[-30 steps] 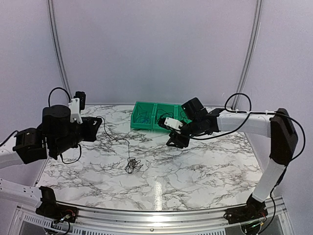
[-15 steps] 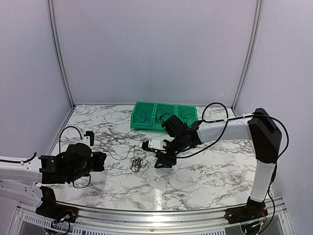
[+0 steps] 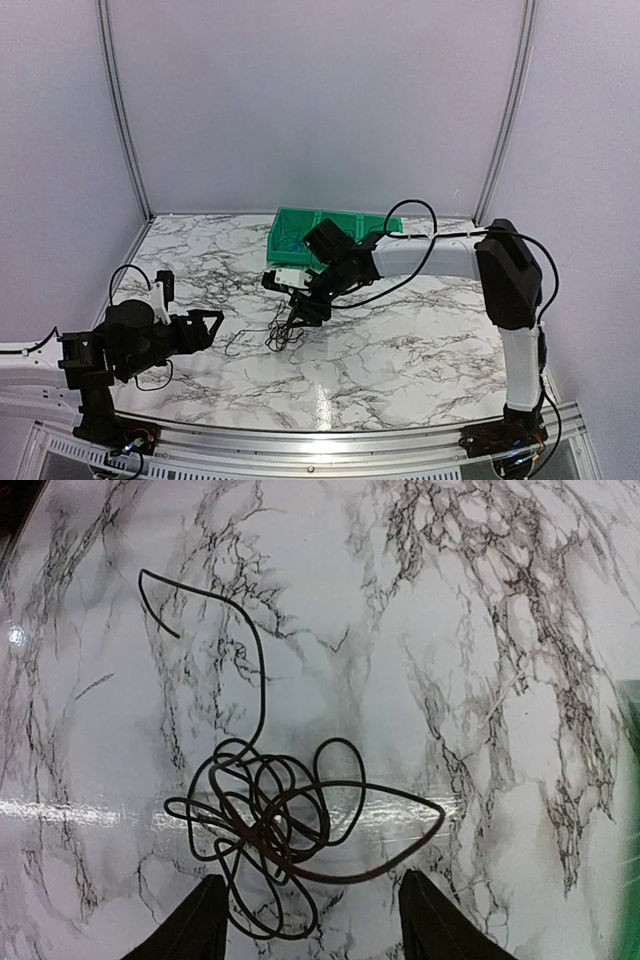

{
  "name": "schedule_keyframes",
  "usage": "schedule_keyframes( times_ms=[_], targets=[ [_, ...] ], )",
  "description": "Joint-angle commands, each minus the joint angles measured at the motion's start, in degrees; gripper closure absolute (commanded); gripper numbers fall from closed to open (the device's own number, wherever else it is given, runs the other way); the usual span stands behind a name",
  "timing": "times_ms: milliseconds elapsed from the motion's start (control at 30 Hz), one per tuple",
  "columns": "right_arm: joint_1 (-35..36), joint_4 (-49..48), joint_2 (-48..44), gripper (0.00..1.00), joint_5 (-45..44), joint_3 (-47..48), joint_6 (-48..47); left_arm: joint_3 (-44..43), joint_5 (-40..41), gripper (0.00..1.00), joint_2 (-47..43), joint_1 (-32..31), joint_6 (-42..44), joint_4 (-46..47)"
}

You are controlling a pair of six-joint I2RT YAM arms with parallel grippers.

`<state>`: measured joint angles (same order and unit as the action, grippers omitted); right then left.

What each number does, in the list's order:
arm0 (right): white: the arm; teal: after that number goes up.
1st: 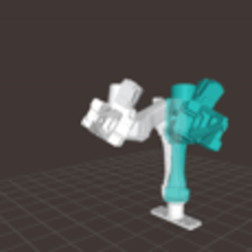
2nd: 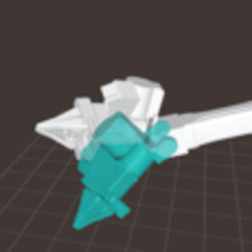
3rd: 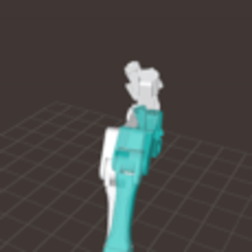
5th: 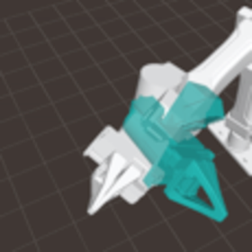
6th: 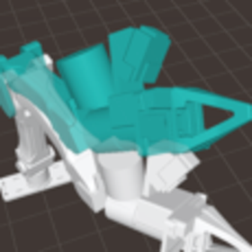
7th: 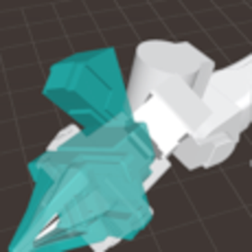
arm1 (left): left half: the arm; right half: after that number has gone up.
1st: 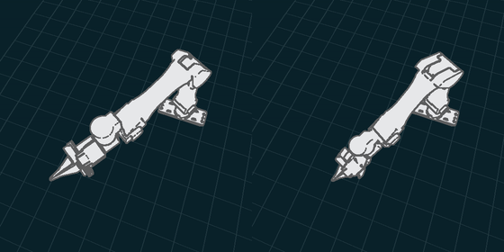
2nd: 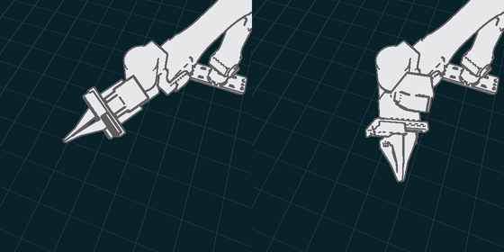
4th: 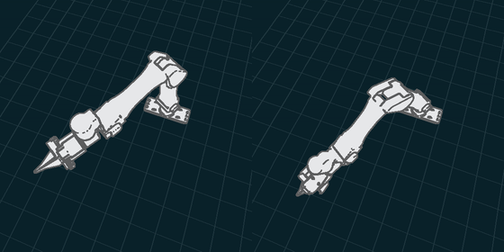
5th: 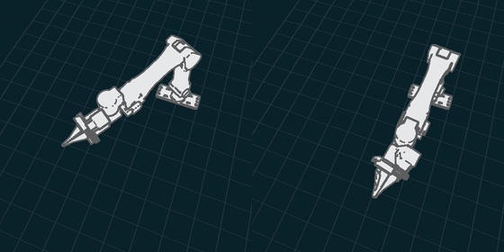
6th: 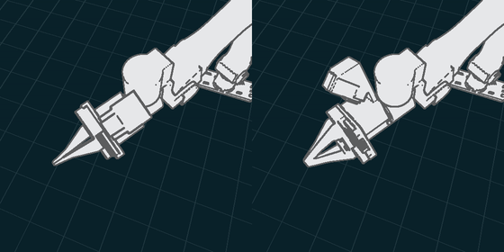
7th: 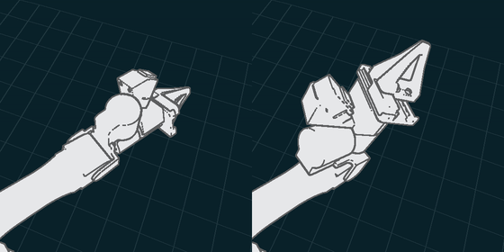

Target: Untangle the cables

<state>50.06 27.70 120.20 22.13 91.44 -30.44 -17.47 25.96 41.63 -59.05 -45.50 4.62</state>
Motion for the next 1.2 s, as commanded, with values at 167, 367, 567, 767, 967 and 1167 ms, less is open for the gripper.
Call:
schedule_keyframes(
  times_ms=[167, 367, 567, 767, 967, 1167],
  targets=[
    [0.69, 2.8, 2.35, 0.45, 3.71, 2.53, 2.2, -6.95, -12.18, 0.26, 22.81, 1.6, 10.99, 14.34],
    [0.36, 2.49, -1.76, 0.42, 0.54, -1.56, 0.04, -15.19, -14.43, 0.27, 38.93, 2.71, 15.73, 15.5],
    [-1.32, 3.26, -3.86, 0.41, 1.39, -4.32, -1.64, -22.02, -17.98, 0.28, 48.3, 3.63, 17.92, 17.75],
    [-4.76, 3.45, -4.89, 0.41, 4.51, -4.89, -1.01, -25.85, -16.31, 0.33, 53.42, 3.82, 16.59, 17.88],
    [-6.29, 3.57, -3.33, 0.41, 10.49, -3.28, 1.79, -23.14, -14.17, 0.36, 49.7, 4.11, 14.21, 18.05],
    [-4.9, 5.05, 1.15, 0.4, 15.03, 2.15, 6.03, -16.86, -10.65, 0.33, 41.44, 4.11, 11.75, 18.14]
  ],
)
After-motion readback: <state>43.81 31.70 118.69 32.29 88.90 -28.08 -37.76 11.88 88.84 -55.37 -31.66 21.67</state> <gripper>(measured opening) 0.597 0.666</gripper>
